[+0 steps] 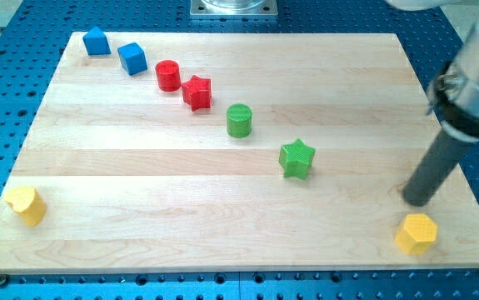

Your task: Push the hexagon to the bottom center of the board

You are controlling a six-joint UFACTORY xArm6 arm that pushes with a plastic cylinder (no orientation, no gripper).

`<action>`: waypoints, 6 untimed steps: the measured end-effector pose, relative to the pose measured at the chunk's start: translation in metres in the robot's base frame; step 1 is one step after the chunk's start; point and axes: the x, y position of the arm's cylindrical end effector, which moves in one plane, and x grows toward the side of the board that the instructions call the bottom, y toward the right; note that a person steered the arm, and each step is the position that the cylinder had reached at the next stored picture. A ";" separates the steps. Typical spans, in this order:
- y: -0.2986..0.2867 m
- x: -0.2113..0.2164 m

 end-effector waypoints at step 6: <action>-0.080 0.048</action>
